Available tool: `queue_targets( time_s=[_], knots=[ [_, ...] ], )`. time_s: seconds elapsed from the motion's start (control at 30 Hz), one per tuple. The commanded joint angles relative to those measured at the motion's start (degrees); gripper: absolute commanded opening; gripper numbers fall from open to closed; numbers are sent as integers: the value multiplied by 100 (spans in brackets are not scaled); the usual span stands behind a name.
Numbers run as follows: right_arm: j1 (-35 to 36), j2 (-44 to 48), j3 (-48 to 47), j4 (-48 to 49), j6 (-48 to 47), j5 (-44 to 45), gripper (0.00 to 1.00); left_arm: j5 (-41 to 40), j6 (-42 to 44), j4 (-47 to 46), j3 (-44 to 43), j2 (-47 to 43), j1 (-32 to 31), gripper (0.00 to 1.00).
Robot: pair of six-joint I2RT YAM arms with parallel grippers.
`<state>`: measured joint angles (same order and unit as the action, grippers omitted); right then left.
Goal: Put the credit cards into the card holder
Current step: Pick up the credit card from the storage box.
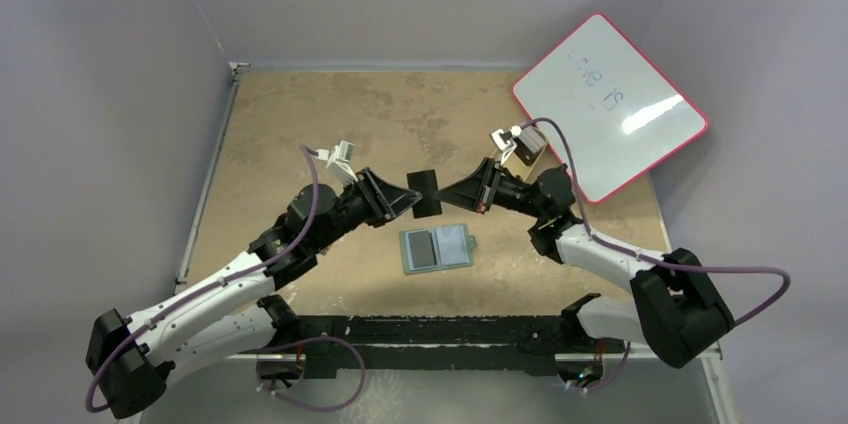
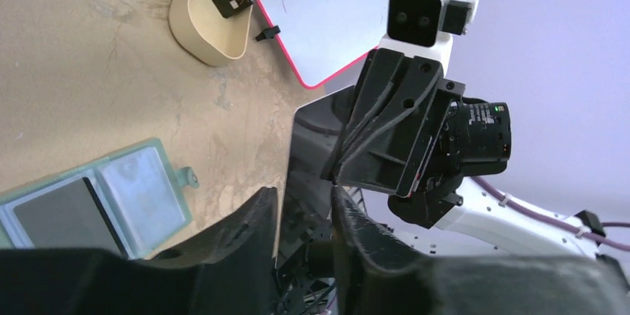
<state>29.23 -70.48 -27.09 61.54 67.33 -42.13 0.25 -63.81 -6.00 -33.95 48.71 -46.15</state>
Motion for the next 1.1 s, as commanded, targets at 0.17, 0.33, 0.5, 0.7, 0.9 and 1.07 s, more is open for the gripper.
queue_targets(
  time_s=[0.17,0.33,0.5,0.7,0.9,1.07],
  knots=[
    [74,-305,123,717,194,-269,0,17,196,-282,-231,8,10,0],
    [82,-135,-55,-683,-433,-36,19,-210,208,5,-111,-79,11,0],
    [81,217,-444,-2555,-1507,699,38,-346,196,510,-105,40,10,0],
    [74,333,-952,-4790,-2719,1759,46,-122,-35,398,270,294,10,0],
    [74,209,-1045,-5747,-3303,2279,48,142,-48,506,462,888,10,0],
    [76,36,-1079,-6259,-3533,2812,48,253,10,824,381,1597,10,0]
  ],
)
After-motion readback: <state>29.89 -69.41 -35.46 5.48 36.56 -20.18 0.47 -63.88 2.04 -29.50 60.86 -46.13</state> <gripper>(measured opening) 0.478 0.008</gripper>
